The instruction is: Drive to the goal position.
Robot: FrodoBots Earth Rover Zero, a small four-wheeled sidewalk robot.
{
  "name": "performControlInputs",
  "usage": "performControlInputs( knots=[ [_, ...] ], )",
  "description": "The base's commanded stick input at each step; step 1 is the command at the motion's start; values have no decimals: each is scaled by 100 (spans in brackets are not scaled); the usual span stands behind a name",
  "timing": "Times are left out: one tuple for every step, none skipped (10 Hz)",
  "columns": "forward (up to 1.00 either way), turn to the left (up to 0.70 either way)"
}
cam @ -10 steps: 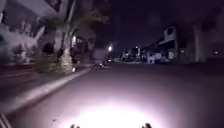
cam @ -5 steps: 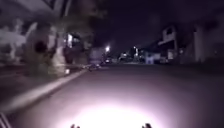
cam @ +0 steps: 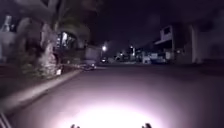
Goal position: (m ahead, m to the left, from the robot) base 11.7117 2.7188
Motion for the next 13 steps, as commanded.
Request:
performControlInputs(
  knots=[
    [70, 0],
    [70, 0],
    [70, 0],
    [70, 0],
    [70, 0],
    [70, 0],
    [70, 0],
    [70, 0],
    [70, 0],
    [70, -3],
    [70, -12],
    [70, -32],
    [70, -9]
  ],
)
